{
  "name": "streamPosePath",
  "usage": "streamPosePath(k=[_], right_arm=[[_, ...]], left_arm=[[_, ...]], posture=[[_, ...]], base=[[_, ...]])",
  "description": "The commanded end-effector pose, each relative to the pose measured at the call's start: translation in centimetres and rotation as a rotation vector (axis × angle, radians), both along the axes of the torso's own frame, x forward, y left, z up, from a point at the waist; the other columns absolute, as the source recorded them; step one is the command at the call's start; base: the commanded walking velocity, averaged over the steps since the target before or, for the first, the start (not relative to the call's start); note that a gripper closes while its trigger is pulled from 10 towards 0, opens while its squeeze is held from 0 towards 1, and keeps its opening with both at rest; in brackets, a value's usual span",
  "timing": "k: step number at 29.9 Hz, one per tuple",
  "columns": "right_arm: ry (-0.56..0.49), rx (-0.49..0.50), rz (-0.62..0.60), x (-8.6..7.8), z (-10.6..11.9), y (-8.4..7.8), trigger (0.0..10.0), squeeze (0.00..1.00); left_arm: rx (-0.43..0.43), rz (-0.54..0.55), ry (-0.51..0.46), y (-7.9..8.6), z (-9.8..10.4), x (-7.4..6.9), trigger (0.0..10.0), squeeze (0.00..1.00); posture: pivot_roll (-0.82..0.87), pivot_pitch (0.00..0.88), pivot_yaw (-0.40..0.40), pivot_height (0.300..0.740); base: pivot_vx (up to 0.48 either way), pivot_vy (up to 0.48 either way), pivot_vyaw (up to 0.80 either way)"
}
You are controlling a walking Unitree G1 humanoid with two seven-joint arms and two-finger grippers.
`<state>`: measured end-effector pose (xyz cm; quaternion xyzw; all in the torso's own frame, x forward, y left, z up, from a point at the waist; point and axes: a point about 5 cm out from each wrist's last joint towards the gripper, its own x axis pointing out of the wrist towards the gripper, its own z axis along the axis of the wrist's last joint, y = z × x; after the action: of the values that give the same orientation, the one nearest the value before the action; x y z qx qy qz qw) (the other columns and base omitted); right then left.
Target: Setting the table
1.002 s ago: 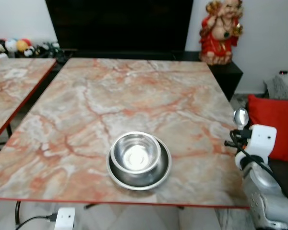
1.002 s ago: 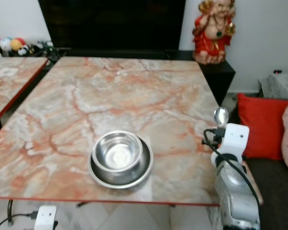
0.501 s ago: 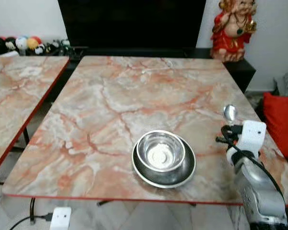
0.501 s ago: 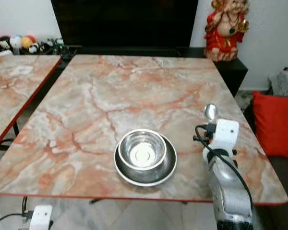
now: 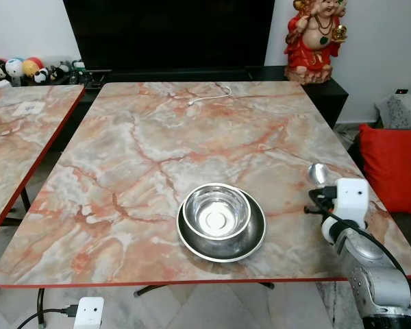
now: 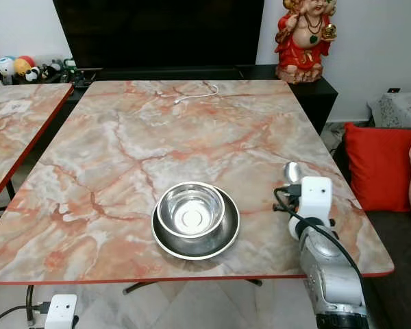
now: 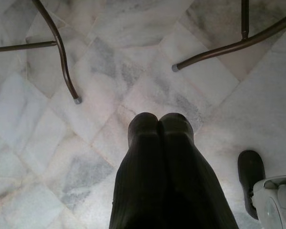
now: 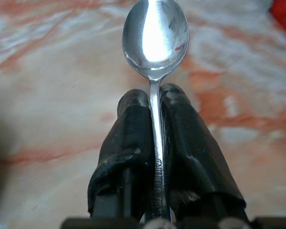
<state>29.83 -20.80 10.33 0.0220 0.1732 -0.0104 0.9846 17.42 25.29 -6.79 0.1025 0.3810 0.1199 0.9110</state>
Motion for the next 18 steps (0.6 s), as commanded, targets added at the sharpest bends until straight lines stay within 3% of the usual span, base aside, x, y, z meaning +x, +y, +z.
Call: streamPosePath(k=[1,5,9,18], right_arm=[[0.007,0.046,0.014,0.5,0.0,0.5,10.0,0.0],[0.025,0.104,0.006,1.1,-0.5,1.0,10.0,0.0],[0.07,0.19,0.045,2.1,-1.6,3.3,10.0,0.0],[0.108,0.189,0.075,2.3,-2.6,4.7,10.0,0.0]], left_arm=[[-0.008,-0.005,0.017,-0.2,-0.2,-0.3,10.0,0.0],[-0.009,-0.005,0.016,-0.2,-0.2,-0.2,10.0,0.0],[-0.009,0.002,0.017,-0.2,-0.3,-0.3,10.0,0.0],[-0.006,0.005,0.011,-0.2,-0.2,-0.3,10.0,0.0]], posture=[[-0.05,0.0,0.008,0.74],[-0.05,0.0,0.008,0.74],[-0.03,0.0,0.003,0.74],[-0.03,0.0,0.001,0.74]], base=[[0.0,0.0,0.0],[0.0,0.0,0.0],[0.0,0.0,0.0],[0.0,0.0,0.0]])
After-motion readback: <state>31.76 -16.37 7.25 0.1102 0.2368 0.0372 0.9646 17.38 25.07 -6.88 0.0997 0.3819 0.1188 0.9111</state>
